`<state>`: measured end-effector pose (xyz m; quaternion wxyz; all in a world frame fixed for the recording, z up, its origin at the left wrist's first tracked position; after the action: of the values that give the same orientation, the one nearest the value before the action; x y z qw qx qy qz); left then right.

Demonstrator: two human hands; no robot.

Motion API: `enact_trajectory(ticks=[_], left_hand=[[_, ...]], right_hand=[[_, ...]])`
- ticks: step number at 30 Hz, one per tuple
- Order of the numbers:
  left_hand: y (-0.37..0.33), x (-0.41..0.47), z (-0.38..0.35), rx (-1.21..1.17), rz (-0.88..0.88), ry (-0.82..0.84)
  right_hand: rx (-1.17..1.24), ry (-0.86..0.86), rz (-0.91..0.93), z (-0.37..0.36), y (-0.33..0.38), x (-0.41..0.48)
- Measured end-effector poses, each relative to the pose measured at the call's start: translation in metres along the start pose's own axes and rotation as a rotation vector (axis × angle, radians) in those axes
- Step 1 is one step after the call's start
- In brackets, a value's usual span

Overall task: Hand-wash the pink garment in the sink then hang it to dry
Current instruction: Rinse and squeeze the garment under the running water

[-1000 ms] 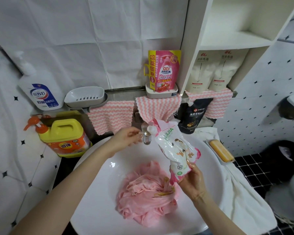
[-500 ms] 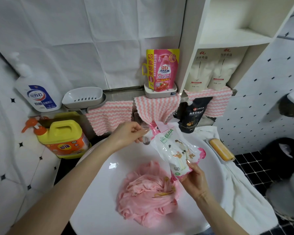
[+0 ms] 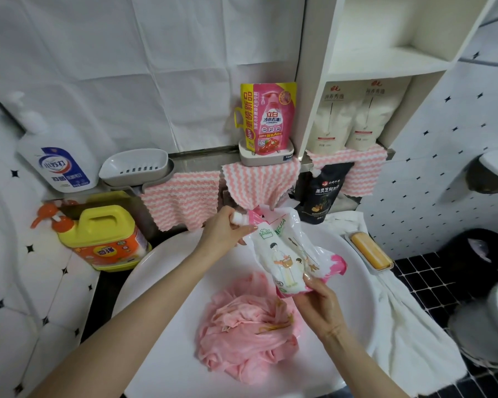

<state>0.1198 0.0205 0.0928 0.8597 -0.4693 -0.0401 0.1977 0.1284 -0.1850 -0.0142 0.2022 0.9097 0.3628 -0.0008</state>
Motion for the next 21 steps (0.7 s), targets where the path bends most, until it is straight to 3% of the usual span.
enact_trajectory(ticks=[4,7,10,12,14,16,18,19,21], left_hand=[[-0.011,-0.002,0.003,-0.075,-0.116,-0.084],[-0.029,-0.006,0.009,-0.083,-0.257,-0.109],[-0.047,-0.014,0.012,-0.092,-0.398,-0.11],[-0.054,-0.017,0.012,-0.081,-0.468,-0.1],[-0.06,-0.018,0.012,-0.055,-0.525,-0.073],[-0.065,-0.015,0.012,-0.037,-0.533,-0.041],[-0.069,-0.013,0.012,-0.04,-0.532,-0.009],[-0.071,-0.012,0.012,-0.047,-0.539,0.006],[-0.071,-0.01,0.011,-0.07,-0.549,0.028]], right_hand=[[-0.033,0.025,-0.08,-0.003,-0.001,-0.002],[-0.154,-0.082,-0.146,0.009,0.007,-0.006],[-0.41,-0.156,-0.212,0.007,0.021,0.001],[-0.794,-0.375,-0.048,-0.002,0.044,0.004],[-1.133,-0.466,0.373,-0.042,0.078,0.003],[-1.343,-0.233,0.709,-0.105,0.098,0.003],[-1.532,0.035,0.862,-0.168,0.103,0.008],[-1.631,0.139,0.869,-0.194,0.101,0.015],[-1.794,0.287,0.698,-0.224,0.095,0.035]])
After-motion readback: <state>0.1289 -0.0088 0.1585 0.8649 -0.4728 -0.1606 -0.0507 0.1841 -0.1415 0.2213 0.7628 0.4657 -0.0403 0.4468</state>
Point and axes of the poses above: each hand's wrist, its own x-axis towards the middle knuckle, its own z-axis out of the back of the hand, y = z × x, the point moved 4 cm from there along x, towards the middle knuckle, and after that the axes turned 5 degrees about y, right-handed, at the moved point
